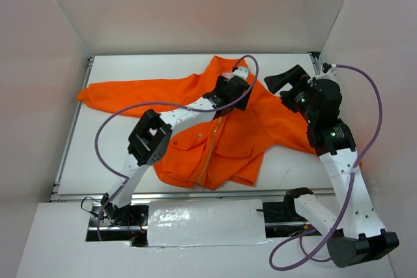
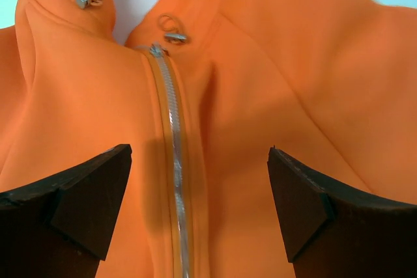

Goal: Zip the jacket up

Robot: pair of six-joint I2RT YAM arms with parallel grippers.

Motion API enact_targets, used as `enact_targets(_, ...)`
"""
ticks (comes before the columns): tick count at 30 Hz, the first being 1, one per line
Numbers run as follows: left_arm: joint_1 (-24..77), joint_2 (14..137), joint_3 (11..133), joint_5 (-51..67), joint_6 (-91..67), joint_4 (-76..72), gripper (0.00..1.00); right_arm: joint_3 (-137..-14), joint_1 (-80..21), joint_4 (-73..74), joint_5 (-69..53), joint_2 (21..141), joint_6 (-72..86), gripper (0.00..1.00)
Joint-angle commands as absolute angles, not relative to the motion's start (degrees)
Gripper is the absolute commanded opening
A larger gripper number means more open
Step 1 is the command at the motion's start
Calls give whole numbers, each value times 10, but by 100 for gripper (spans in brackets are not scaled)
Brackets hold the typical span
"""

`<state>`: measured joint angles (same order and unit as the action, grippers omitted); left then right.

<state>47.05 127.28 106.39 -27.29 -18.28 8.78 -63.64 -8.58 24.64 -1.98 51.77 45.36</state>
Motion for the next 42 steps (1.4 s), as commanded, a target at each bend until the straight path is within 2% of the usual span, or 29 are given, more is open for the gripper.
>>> enact_targets(1,457,1355,1166,-337,-166,151,97,-618,-83,236,-68,494,432,98)
enact_targets(3,457,1381,1208,-381,-176,168,96,-612,-83,231,-78,483,430,98)
enact_targets(6,457,1394,1199,-408,-174,150,91,-602,-82,224,-76,469,427,98)
enact_targets(9,443,1419,1213,-398,-184,163,86,-592,-82,210,-90,461,432,98)
enact_targets(11,435,1429,1202,-379,-194,165,66,-586,-82,206,-98,455,432,98)
enact_targets(12,432,1418,1196,-375,-210,170,42,-585,-83,206,-97,454,432,98)
enact_targets(13,434,1401,1156,-385,-219,168,2,-582,-82,204,-91,453,430,98)
enact_targets(15,443,1309,1070,-393,-231,99,0,-574,-83,195,-91,454,429,98)
enact_targets(16,446,1271,957,-390,-235,60,0,-570,-83,186,-102,458,429,99)
enact_targets(17,453,1229,893,-387,-242,-32,0,-563,-82,177,-112,467,431,99)
enact_targets(18,451,1126,785,-373,-270,-92,0,-550,-82,157,-133,481,437,99)
enact_targets(22,438,1059,616,-305,-326,-152,0,-495,-80,64,-196,520,468,99)
enact_targets(26,438,1075,589,-267,-382,-105,0,-473,-91,-30,-275,599,454,98)
enact_targets(32,436,1051,506,-236,-424,-157,0,-498,-129,-67,-305,706,425,91)
enact_targets(38,436,1067,536,-212,-504,-58,0,-658,-161,-5,-334,894,393,74)
enact_targets(42,438,1077,529,-204,-560,-28,0,-762,-201,72,-300,991,374,74)
